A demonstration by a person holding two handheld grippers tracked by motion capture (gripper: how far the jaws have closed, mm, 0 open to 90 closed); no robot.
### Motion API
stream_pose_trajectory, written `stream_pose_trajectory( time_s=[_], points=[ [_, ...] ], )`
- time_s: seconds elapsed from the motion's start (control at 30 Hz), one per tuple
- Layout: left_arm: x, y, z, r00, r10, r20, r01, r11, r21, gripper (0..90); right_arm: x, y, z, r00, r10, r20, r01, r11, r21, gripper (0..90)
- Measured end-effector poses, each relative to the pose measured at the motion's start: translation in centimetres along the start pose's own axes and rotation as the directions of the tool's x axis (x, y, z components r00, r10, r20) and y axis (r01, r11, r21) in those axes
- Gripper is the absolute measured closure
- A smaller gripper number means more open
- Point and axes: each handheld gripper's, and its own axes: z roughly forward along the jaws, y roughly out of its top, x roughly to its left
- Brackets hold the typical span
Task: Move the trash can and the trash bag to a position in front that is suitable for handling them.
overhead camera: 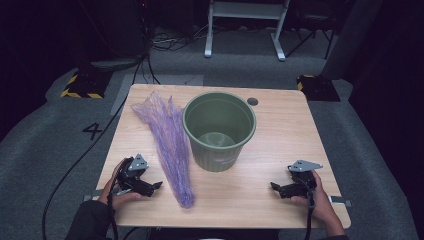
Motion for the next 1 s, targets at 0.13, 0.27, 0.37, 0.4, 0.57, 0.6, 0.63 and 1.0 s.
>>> stream_pose_trajectory(
  time_s=[0.13,0.27,0.37,0.4,0.57,0.6,0.63,1.0],
  points=[
    [0.02,-0.01,-0.03,1.0,0.003,-0.001,-0.003,1.0,0.002,0.0,-0.01,0.01,0.01,1.0,-0.003,-0.001,0.003,1.0,0.0,0.0],
    [0.02,-0.02,-0.02,1.0,0.003,-0.001,-0.003,1.0,0.0,0.0,0.03,-0.02,-0.03,1.0,-0.003,0.001,0.003,1.0,-0.001,0.2],
    [0.02,-0.08,-0.07,1.0,0.001,0.002,-0.001,1.0,0.001,0.0,0.05,-0.04,-0.06,1.0,-0.001,0.003,0.001,1.0,0.0,0.3],
    [0.02,-0.08,-0.07,1.0,0.001,0.002,-0.001,1.0,0.001,0.0,0.05,-0.04,-0.06,1.0,-0.001,0.003,0.001,1.0,0.0,0.3],
    [0.05,-0.15,-0.14,1.0,0.004,0.003,-0.004,1.0,0.002,0.0,0.01,-0.02,-0.14,1.0,-0.001,0.008,0.001,1.0,-0.005,3.0],
    [0.03,-0.16,-0.16,1.0,0.003,0.0,-0.003,1.0,0.002,0.0,0.0,-0.01,-0.19,0.9999,0.001,0.013,0.0,1.0,-0.006,4.2],
    [-0.05,-0.19,-0.18,1.0,-0.002,-0.007,0.002,1.0,-0.001,0.0,0.0,-0.01,-0.19,0.9999,0.001,0.013,0.0,1.0,-0.006,4.2],
    [-0.42,-0.38,-0.36,0.9994,-0.023,-0.025,0.023,0.9997,0.001,0.0,0.06,0.93,-0.56,0.9999,0.01,0.008,-0.009,0.999,-0.037,15.7]
  ],
)
